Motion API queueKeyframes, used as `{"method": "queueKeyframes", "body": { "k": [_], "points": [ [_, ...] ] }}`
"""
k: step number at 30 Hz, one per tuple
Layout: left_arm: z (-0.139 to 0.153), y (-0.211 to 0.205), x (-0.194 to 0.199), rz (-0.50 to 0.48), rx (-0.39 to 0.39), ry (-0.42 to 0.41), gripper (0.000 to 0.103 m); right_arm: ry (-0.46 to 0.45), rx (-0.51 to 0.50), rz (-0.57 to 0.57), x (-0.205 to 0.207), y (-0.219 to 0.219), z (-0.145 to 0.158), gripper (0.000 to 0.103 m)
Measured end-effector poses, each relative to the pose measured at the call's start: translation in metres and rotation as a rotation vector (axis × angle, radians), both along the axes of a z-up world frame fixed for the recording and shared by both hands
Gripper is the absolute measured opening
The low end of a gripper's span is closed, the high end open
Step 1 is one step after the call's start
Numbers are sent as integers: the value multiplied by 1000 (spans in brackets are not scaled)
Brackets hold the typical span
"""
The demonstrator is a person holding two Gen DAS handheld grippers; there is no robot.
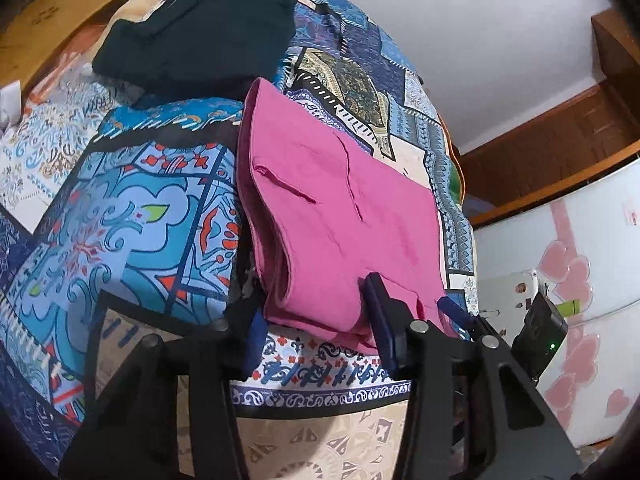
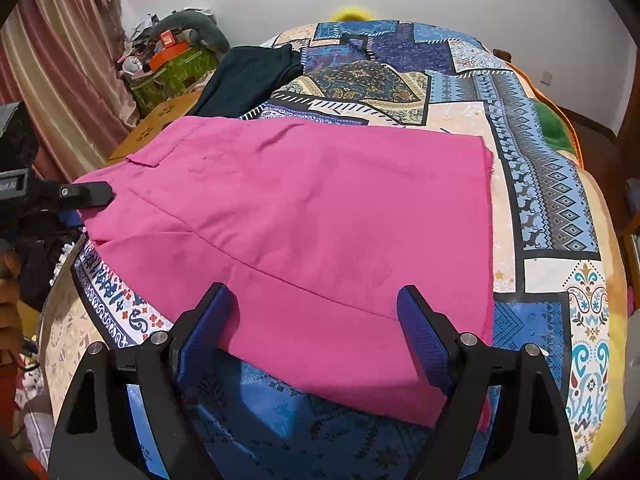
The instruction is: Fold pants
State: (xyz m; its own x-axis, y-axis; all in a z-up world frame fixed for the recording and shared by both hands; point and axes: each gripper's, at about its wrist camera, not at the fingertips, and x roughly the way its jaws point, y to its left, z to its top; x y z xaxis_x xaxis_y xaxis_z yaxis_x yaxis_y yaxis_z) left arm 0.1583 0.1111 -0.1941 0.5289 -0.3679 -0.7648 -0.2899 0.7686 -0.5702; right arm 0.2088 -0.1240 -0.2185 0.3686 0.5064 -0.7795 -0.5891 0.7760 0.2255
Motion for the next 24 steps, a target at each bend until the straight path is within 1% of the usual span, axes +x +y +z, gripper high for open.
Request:
{"method": "queueKeyframes", "body": {
  "k": [5,7,9,10,12,13,15,17,20,21,22,24],
  "points": [
    [0,-4,-4,-13,-13,-10,52,19,21,7,2,-1,-2,83],
    [-2,-2,5,-14,-29,-10,53,22,26,10,3,-2,-3,83],
    [-5,0,16,-6,-12,-5,52,23,28,13,3,-2,-3,83],
    [-6,0,20,-1,4,-2,46,24,29,13,3,-2,-4,83],
    [-7,-3,28,-5,66,-4,31,25,30,12,3,-2,-4,83],
    [-7,-5,30,-8,90,-7,29,26,31,12,4,-3,-4,83],
    [-6,-8,29,-16,125,-16,27,32,33,9,5,-4,-4,83],
    [-1,-12,24,-29,183,-33,26,34,32,9,5,-4,-2,83],
    [13,-17,12,-25,335,-66,25,40,42,7,4,-5,1,83],
    [21,-19,6,-18,425,-80,25,38,47,3,4,-5,2,83],
    [25,-20,2,-12,483,-90,25,36,50,2,3,-6,3,83],
    [38,-23,-10,5,669,-114,25,31,49,3,0,-5,4,83]
  ]
}}
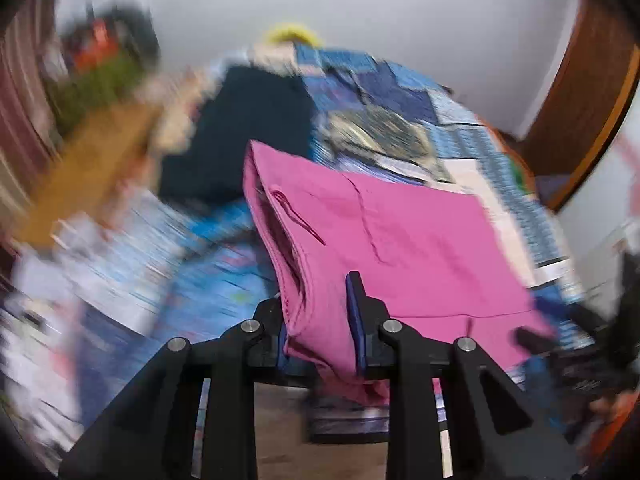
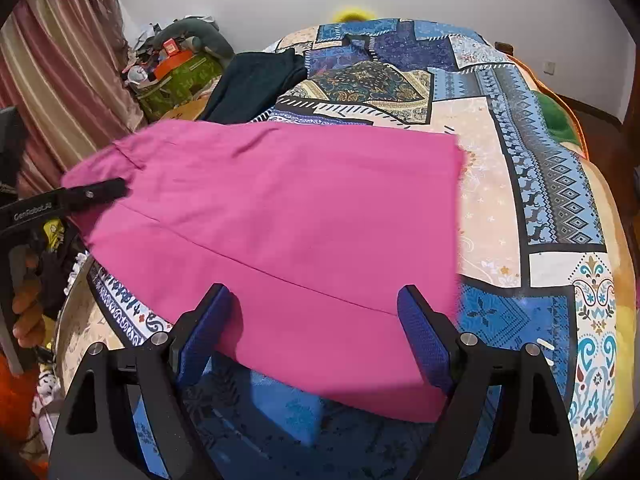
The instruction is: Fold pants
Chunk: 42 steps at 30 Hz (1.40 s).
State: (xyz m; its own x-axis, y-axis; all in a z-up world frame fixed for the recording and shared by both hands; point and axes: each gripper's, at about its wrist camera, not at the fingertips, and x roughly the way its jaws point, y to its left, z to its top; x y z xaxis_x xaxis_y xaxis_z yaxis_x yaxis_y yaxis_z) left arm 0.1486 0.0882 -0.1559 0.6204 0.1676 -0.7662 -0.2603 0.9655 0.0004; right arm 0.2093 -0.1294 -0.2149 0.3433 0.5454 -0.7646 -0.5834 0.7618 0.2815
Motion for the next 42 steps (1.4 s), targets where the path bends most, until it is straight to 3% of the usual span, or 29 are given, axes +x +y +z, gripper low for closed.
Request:
{"method": "queueKeyframes", "body": {
  "k": [2,5,11,14,18,26,36,42],
  "points": [
    [9,-4,-8,8,161,-25,25,-3,-6,1,-1,0,-1,83],
    [19,-10,-15,6,291,-60,25,5,-4,-9,-1,-2,-4,83],
    [31,-27,-9,-35,351,-109,24,23,3,-20,2,-5,-7,83],
    [41,-36,-2,-65,307,-140,23,19,-3,-16,1,-4,-7,83],
    [57,-46,13,-118,194,-170,22,24,1,-14,1,-4,-8,83],
    [70,-67,43,-232,-19,-162,19,32,15,-15,1,-5,-9,83],
    [37,-89,81,-333,-290,4,19,36,27,-10,2,-6,-11,83],
    [12,-105,87,-356,-310,94,19,41,37,-8,3,-6,-11,83]
  ]
}}
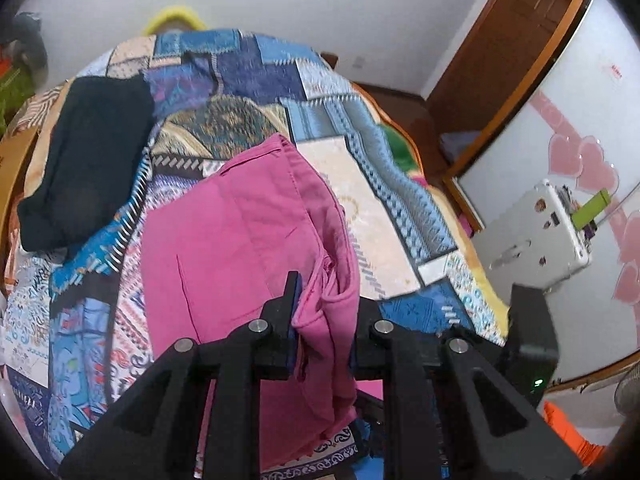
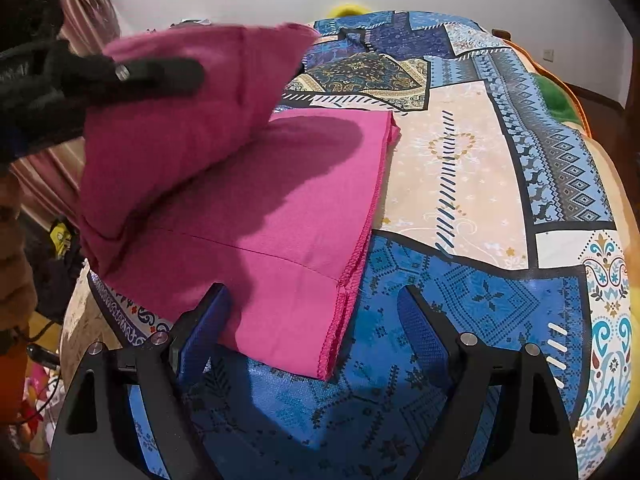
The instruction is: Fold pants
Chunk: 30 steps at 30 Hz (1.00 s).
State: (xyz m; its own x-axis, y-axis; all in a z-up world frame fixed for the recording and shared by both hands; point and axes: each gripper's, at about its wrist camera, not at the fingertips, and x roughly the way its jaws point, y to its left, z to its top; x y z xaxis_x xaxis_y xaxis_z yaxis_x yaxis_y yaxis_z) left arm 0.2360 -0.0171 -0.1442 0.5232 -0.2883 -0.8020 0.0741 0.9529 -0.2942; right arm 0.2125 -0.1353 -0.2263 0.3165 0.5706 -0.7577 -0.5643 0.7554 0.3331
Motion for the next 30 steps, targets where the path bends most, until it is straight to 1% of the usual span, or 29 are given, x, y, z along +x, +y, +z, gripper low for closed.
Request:
{"method": "queueKeyframes", "body": {
  "k": [2,3,4,5,6,9,12,14,17,19,21,25,28,30],
  "points": [
    [-8,-4,-1,-9,5,26,21,1,1,0,1,0,0,83],
    [-11,-4,-2,-14,7,39,29,0,1,0,1,0,0,83],
    [-14,-5,-3,-22,8,57,42,1,1,0,0,0,0,83],
    [-17,-5,-3,-35,6,76,50,2,2,0,1,0,0,83],
    [-18,-4,-3,-41,5,85,63,3,3,0,1,0,-1,83],
    [-22,2,-7,-43,-4,101,67,5,4,1,1,0,-1,83],
    [-19,11,-8,-35,-26,101,71,9,7,0,0,0,-2,83],
    [-15,17,-9,-29,-30,89,74,11,8,0,0,0,-2,83],
    [-2,24,-13,-17,-4,47,78,11,8,1,0,0,-2,83],
    [8,33,-15,5,28,5,84,12,8,2,0,0,-2,83],
    [13,40,-13,35,64,-22,88,12,9,2,0,0,-2,83],
    [16,60,6,95,174,-48,89,15,10,1,-1,0,-3,83],
    [8,74,31,121,268,-43,89,19,11,-1,-1,0,-3,83],
    [1,81,46,121,302,-30,89,20,11,0,-2,0,-3,83]
  ]
}}
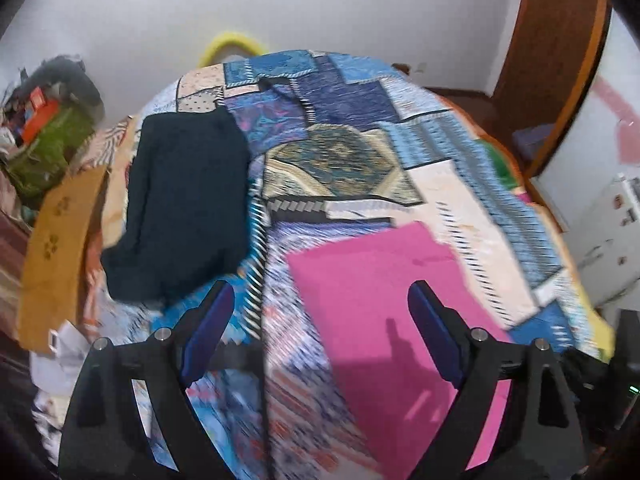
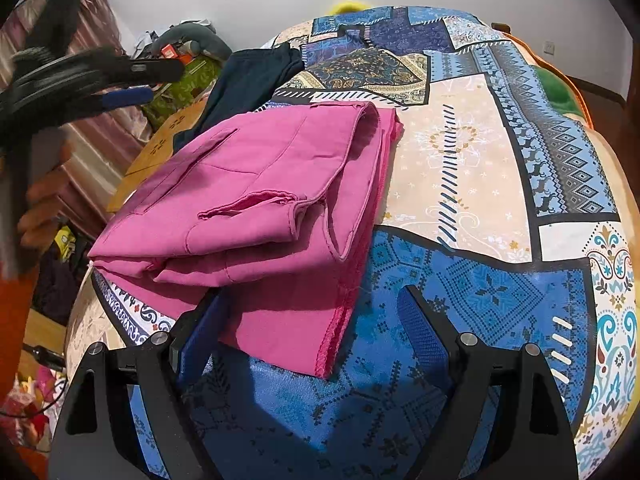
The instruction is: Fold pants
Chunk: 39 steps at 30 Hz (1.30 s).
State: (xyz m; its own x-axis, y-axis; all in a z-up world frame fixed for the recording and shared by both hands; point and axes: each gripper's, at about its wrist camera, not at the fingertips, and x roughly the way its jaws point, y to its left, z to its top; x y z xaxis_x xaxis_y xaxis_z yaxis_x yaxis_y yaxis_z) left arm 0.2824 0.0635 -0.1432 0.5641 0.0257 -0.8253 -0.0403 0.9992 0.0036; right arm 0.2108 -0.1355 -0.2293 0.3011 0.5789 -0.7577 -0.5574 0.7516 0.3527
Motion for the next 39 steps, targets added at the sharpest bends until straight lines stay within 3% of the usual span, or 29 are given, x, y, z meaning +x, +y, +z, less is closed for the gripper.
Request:
{"method": "queueKeyframes", "body": {
  "k": [8,13,16,20,27,32,39],
  "points": [
    [-58,7,66,-41,76,180,89,-2,-4,8,1,1,3,83],
    [-90,7,73,-78,110,247,90,4,0,10,2,0,3,83],
    [-98,11,69,-79,120,256,97,-3,-6,13,3,1,4,83],
    [-93,16,58,-77,121,253,97,-33,-29,9,2,-1,9,83],
    [-76,28,2,-64,141,213,97,-73,-55,-34,3,-16,20,83],
    [-66,38,-35,-36,74,203,97,-106,-74,-66,1,-28,31,83],
    [-60,46,-80,19,-111,192,97,-182,-51,-112,-5,-37,55,83]
  ]
}}
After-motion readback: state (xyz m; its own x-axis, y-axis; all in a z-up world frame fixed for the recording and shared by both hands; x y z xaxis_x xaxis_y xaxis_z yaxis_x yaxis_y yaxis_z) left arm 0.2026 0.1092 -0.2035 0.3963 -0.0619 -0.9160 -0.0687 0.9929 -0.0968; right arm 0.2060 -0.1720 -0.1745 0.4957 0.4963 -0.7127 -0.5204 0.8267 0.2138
